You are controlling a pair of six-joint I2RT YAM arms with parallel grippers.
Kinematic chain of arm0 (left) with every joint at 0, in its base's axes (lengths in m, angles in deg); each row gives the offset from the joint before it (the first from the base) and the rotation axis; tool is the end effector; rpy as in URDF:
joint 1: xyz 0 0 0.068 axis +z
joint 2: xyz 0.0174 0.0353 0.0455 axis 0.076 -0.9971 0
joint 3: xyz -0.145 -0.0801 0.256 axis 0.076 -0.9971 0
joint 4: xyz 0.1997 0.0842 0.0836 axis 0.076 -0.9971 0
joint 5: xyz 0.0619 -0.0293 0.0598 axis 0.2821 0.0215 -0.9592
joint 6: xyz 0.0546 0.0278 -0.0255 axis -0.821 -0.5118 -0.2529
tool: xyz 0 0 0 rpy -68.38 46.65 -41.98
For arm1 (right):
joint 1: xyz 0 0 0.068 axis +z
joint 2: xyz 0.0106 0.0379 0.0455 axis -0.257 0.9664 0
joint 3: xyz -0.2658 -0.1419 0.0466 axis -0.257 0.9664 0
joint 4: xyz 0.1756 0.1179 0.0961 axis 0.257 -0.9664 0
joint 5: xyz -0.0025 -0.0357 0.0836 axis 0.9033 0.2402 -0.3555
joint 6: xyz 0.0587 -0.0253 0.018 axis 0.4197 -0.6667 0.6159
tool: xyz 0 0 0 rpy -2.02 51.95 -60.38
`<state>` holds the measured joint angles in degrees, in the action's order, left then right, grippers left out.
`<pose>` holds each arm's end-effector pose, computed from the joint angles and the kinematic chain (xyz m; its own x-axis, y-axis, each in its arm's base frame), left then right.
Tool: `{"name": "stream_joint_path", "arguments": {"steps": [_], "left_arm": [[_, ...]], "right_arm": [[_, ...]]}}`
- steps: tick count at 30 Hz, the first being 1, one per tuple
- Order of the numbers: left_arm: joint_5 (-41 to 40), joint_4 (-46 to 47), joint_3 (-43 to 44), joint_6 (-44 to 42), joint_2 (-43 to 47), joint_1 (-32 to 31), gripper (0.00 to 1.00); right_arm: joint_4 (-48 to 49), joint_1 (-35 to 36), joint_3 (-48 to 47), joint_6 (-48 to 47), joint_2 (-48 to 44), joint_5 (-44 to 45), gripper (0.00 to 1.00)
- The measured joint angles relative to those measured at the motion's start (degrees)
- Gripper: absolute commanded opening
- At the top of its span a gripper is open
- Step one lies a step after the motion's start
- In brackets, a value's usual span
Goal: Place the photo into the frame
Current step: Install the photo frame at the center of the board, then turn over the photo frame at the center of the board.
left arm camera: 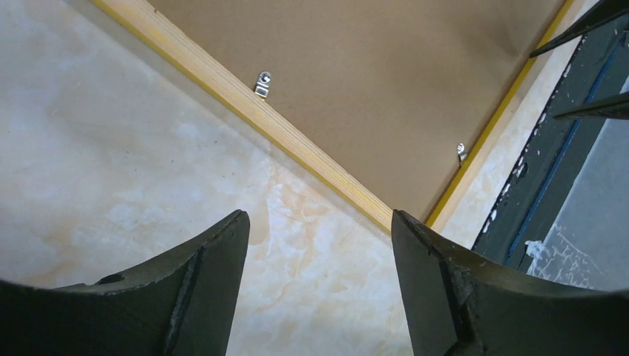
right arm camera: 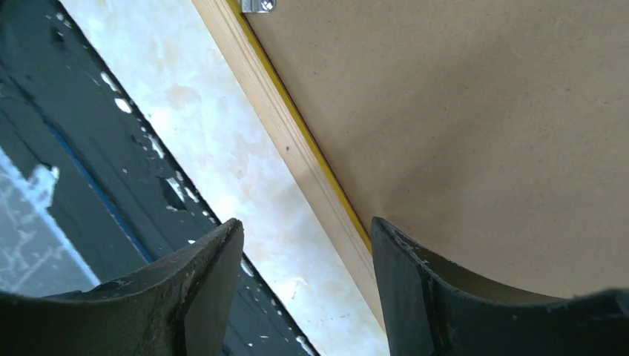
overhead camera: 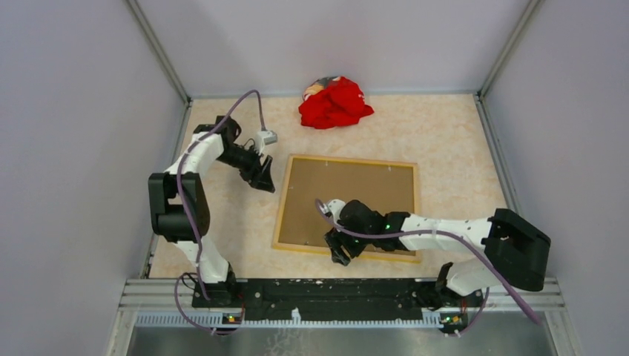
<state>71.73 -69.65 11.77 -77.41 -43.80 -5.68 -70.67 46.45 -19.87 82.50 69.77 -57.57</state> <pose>0.3154 -0.0447 0.2537 -0.6689 0.5028 -0.5475 0.7421 0.4935 -0.4536 0.1095 0.2173 0.2153 -0.6351 -0.5342 -0.5579 -0.7553 0.5807 0.3038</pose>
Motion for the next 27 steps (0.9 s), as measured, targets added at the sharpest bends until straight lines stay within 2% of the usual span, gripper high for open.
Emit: {"name": "stream_joint_path", "arguments": {"steps": [2, 3, 11, 16, 20, 25, 27], "left_arm": [[0.2, -0.7, -0.5, -0.3, 2.6, 0.0, 0.92], [0.3, -1.0, -1.0, -0.4, 4.0, 0.0, 0.93], [0.5, -2.4, -5.4, -1.7, 10.2, 0.0, 0.97], [3.0, -3.4, -7.9, -5.4, 16.1, 0.1, 0.98], [6.6, -4.2, -10.1, -9.9, 22.7, 0.2, 0.99], [8.2, -6.6, -14.1, -17.4, 27.8, 0.2, 0.99], [7.9, -6.8, -16.0, -19.5, 29.2, 0.2, 0.99]], "right_arm": [[-1.0, 1.7, 0.2, -1.5, -0.6, 2.1, 0.60], [-1.2, 2.4, 0.2, -2.1, -0.8, 3.3, 0.60], [-3.8, 10.8, -1.2, -6.2, 1.0, 16.4, 0.49], [-5.0, 13.9, -3.4, -8.7, 4.2, 22.8, 0.32], [-5.1, 14.0, -4.0, -10.1, 5.3, 24.9, 0.23], [-5.8, 14.3, -5.2, -11.7, 6.5, 25.0, 0.17], [-5.7, 14.3, -5.7, -12.2, 7.1, 25.0, 0.09]]}}
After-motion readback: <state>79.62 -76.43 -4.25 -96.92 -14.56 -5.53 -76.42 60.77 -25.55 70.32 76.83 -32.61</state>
